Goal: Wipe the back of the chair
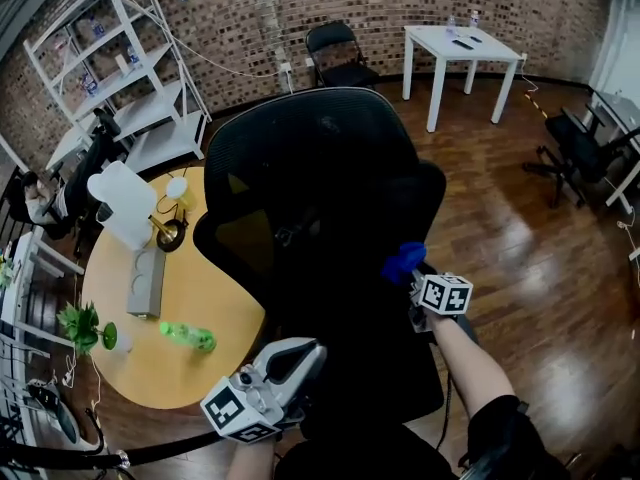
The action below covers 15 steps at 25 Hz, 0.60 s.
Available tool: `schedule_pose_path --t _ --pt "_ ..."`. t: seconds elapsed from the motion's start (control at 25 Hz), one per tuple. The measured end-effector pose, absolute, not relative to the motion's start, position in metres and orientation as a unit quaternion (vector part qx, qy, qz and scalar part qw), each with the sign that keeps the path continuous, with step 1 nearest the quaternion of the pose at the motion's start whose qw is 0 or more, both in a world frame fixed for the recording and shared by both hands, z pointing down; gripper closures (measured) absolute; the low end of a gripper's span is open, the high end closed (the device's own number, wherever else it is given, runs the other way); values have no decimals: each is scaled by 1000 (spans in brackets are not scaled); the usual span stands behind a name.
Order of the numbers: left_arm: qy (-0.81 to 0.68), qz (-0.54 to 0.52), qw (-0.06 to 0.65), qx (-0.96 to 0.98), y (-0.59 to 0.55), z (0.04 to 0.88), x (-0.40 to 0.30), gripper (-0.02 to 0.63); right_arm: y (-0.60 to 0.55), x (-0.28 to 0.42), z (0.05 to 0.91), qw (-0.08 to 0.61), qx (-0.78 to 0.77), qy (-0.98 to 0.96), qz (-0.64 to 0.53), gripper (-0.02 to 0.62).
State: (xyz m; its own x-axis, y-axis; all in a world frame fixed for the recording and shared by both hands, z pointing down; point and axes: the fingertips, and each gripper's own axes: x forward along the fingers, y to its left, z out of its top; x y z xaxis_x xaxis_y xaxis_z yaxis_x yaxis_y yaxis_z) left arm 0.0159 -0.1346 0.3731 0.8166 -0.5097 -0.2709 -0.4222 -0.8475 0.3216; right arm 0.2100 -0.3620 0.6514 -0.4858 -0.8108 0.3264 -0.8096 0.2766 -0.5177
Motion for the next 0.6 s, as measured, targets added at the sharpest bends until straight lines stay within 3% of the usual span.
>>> schedule_pose_path --t 0.44,0.6 --pt "-212 -178 142 950 -142 381 30 614 -330 361 640 17 -713 643 -279 541" --pt "-211 -180 139 951 -138 376 30 614 -328 341 644 17 -701 648 -297 541"
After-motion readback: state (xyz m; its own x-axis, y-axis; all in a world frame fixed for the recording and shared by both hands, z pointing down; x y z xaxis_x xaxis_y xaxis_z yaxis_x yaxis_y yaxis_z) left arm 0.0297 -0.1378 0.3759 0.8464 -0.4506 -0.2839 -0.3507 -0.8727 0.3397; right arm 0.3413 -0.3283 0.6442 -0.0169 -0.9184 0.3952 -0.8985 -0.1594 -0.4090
